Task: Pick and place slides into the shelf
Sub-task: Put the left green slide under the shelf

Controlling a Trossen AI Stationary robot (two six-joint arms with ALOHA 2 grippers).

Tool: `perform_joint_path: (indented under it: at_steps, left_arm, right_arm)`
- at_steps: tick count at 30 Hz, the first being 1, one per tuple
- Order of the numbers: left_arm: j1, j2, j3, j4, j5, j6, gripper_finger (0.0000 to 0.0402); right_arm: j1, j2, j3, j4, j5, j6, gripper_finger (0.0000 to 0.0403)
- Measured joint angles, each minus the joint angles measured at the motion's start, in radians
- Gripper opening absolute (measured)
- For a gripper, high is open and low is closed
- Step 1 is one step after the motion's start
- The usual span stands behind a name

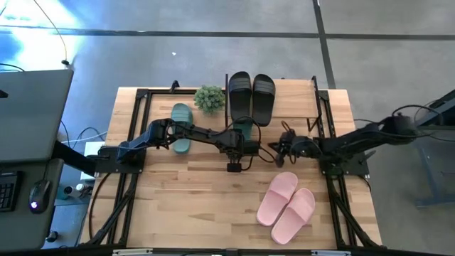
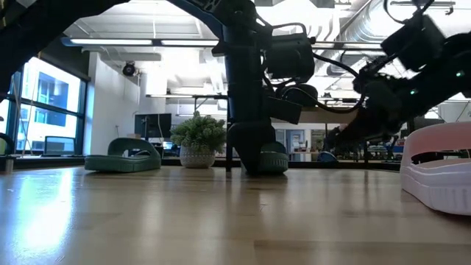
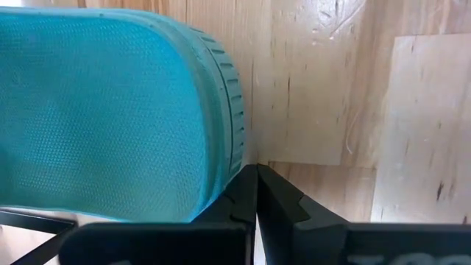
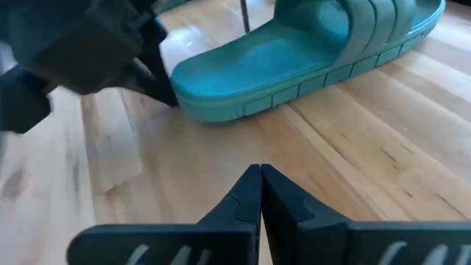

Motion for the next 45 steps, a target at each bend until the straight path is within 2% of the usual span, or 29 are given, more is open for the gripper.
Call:
perform_joint_path:
  at_steps: [4, 10, 21, 27, 36, 45]
  left_arm:
    - [-0.008, 0.0, 0.0, -0.005, -0.004, 0.001, 0.0]
    - [-0.026, 0.0, 0.0, -0.009, -0.013, 0.002, 0.0]
    - [-0.033, 0.0, -0.001, -0.047, -0.036, -0.014, 0.0]
    - [-0.054, 0.0, -0.001, -0.082, -0.048, -0.032, 0.0]
    - [-0.096, -0.025, -0.002, -0.137, -0.092, -0.079, 0.0]
    - [-0.105, -0.093, 0.0, -0.294, -0.146, -0.164, 0.0]
  right_arm:
    - [-0.035, 0.123, 0.0, 0.151, -0.044, -0.004, 0.0]
    - [-0.047, 0.296, 0.002, 0.318, -0.021, 0.008, 0.0]
    - [-0.047, 0.525, 0.152, 0.346, -0.012, -0.056, 0.0]
    - [-0.044, 0.552, 0.156, 0.345, 0.065, -0.06, 0.0]
    - [-0.045, 0.552, 0.178, 0.38, 0.065, -0.101, 0.0]
    - [-0.045, 0.551, 0.171, 0.405, 0.064, -0.113, 0.0]
